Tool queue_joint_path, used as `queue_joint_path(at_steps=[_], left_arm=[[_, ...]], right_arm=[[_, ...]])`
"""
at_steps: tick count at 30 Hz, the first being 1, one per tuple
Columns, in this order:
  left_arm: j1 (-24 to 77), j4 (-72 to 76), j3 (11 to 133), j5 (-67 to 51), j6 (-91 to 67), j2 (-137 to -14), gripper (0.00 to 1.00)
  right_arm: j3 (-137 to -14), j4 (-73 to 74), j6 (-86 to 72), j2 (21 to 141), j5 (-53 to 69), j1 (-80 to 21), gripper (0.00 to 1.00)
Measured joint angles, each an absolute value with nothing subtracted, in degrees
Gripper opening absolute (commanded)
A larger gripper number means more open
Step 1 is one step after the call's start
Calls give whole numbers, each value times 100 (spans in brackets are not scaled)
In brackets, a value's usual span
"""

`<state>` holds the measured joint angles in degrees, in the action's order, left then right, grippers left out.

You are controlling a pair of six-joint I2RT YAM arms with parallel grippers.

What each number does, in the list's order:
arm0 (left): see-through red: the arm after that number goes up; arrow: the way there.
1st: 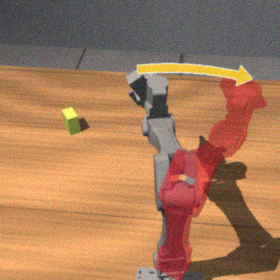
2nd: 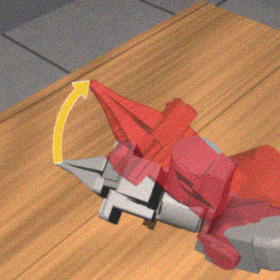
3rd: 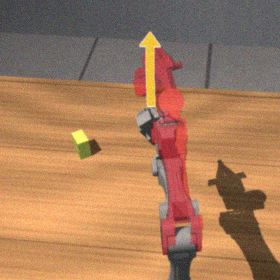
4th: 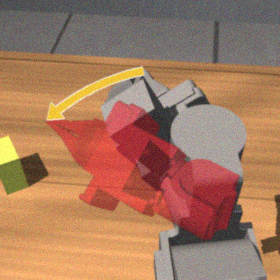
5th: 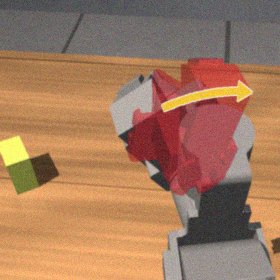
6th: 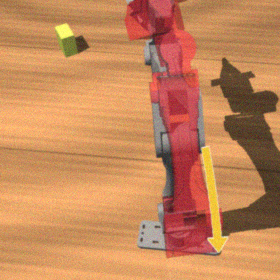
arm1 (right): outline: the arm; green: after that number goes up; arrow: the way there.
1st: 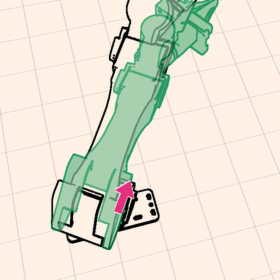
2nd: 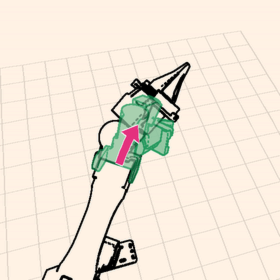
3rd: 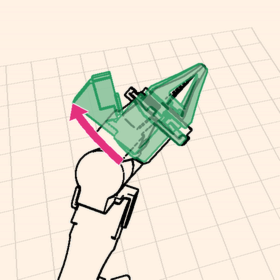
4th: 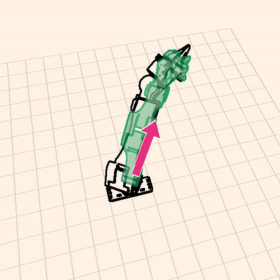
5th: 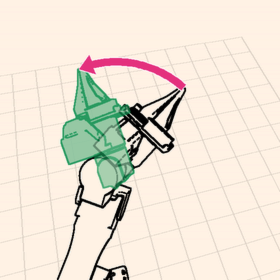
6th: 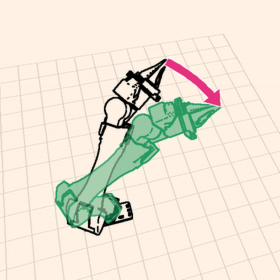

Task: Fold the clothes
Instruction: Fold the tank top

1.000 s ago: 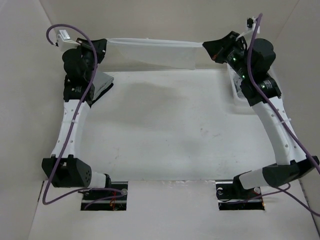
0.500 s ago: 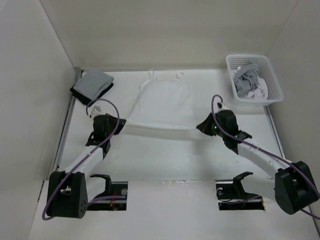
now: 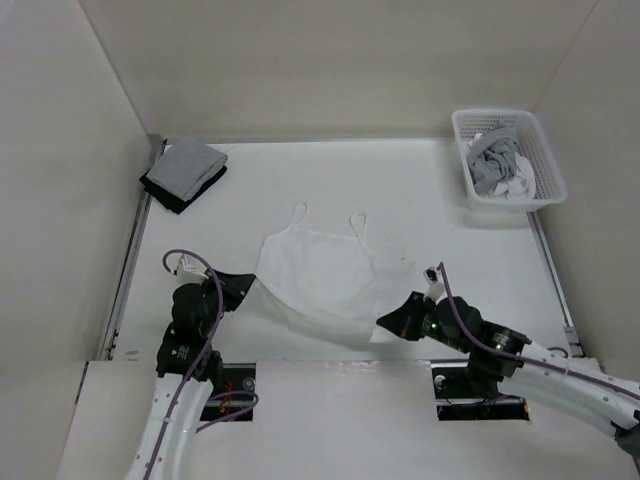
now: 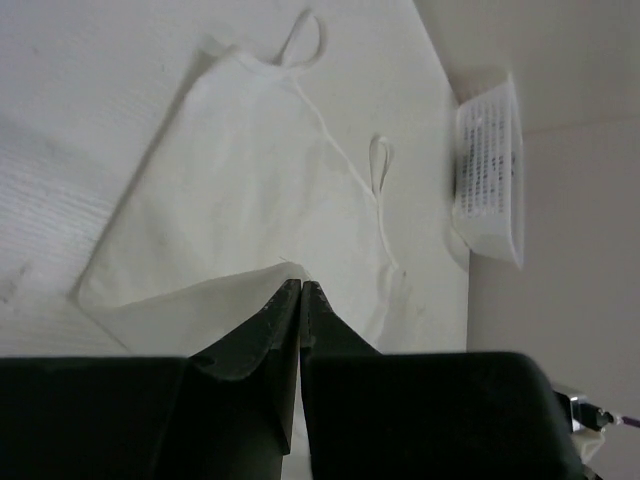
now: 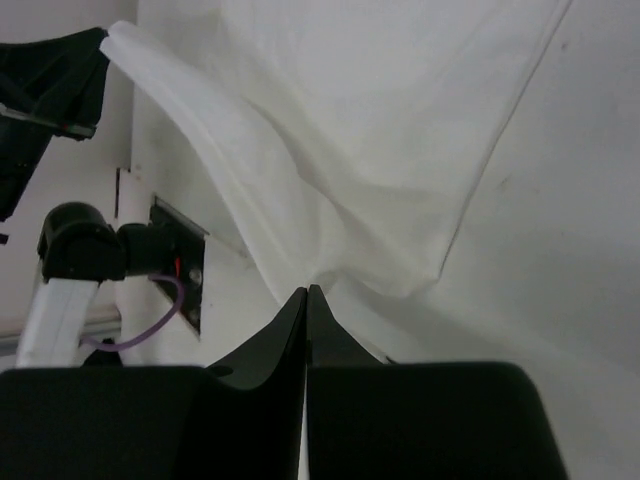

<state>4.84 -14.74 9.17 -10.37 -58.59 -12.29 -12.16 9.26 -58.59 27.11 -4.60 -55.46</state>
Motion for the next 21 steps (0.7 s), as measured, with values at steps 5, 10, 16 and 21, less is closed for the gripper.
queue_joint_path(at_steps=[5, 10, 16, 21], left_arm=[[1033, -1828, 1129, -528, -5946, -1660, 2], [1105, -714, 1885, 32, -5909, -3590, 2], [1249, 1184, 3151, 587, -5902, -6573, 2], [1247, 1892, 4893, 864, -5900, -8844, 3]], right_arm=[[-1459, 1612, -6055, 2856, -1070, -5986, 3], [-2259, 1269, -5343, 4235, -961, -4606, 3], [-3444, 222, -4504, 6010, -193, -2650, 3], [-5124, -478, -4287, 8191, 530, -1691, 3]])
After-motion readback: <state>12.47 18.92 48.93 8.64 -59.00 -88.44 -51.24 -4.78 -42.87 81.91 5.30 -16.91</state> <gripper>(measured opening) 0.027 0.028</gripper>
